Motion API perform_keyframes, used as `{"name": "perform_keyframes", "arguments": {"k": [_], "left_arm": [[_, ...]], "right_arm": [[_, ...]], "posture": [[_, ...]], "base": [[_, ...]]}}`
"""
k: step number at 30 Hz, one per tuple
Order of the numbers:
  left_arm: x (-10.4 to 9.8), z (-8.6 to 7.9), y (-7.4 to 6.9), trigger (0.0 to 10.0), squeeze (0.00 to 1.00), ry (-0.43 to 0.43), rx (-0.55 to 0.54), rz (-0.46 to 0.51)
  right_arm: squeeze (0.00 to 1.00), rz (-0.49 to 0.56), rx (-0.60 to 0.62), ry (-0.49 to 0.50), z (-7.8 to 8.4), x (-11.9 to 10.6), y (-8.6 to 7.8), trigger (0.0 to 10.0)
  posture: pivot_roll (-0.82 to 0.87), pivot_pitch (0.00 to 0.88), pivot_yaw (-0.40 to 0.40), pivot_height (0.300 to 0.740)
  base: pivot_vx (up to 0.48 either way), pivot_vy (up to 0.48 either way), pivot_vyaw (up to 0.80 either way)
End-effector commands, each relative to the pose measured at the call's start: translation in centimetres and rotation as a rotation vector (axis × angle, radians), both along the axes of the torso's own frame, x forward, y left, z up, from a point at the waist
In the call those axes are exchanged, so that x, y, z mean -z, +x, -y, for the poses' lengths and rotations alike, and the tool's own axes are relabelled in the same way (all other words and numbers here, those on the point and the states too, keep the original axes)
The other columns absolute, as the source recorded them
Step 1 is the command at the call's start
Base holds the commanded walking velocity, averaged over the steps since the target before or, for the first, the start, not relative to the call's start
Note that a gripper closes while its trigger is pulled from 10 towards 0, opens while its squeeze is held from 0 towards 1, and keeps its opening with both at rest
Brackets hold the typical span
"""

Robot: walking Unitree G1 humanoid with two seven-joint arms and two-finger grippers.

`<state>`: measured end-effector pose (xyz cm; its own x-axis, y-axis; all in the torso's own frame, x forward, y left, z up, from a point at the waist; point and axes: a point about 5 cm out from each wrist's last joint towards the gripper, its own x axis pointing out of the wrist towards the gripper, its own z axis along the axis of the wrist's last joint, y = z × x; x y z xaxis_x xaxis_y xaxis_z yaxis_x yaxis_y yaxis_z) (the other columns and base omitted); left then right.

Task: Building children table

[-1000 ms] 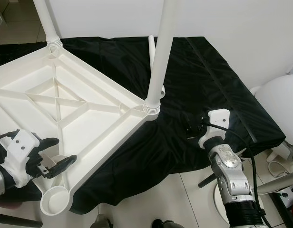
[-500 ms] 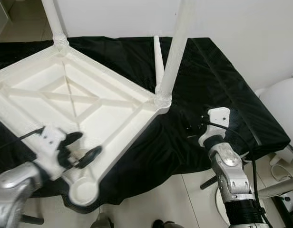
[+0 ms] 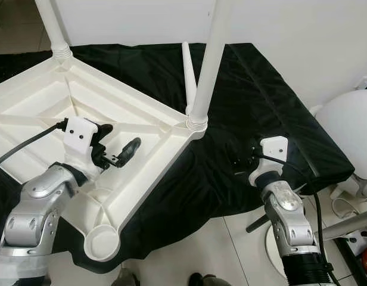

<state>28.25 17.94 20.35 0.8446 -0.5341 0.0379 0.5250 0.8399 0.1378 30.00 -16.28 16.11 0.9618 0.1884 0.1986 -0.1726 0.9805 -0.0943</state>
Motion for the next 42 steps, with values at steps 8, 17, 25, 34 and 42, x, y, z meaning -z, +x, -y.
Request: {"name": "perform_keyframes", "arguments": {"k": [8,17,25,34,42], "left_arm": [[0.8,3.1,1.2,10.0,0.0,0.0,-0.148,-0.114],[1.7,5.5,1.2,10.0,0.0,0.035,-0.148,-0.182],[2.4,5.6,2.5,10.0,0.0,0.201,-0.252,-0.189],[2.8,6.1,3.9,10.0,0.0,0.219,-0.334,-0.263],[2.9,7.0,4.8,10.0,0.0,0.229,-0.353,-0.302]], "right_arm": [[0.0,-0.016,0.016,-0.004,0.2,0.2,-0.4,10.0],[0.0,-0.01,0.017,0.005,-0.2,0.1,-0.3,10.0],[0.0,-0.007,0.016,0.006,-0.3,0.0,-0.2,10.0],[0.0,-0.005,0.031,0.012,-0.2,-0.1,-0.1,10.0],[0.0,-0.001,0.04,0.017,-0.2,-0.2,0.0,10.0]], "posture": [[0.12,0.157,-0.043,0.74],[0.12,0.149,-0.047,0.74],[0.12,0.137,-0.049,0.74],[0.11,0.141,-0.044,0.74],[0.1,0.141,-0.041,0.74]], "base": [[0.0,0.0,0.0],[0.0,0.0,0.0],[0.0,0.0,0.0],[0.0,0.0,0.0],[0.0,0.0,0.0]]}}
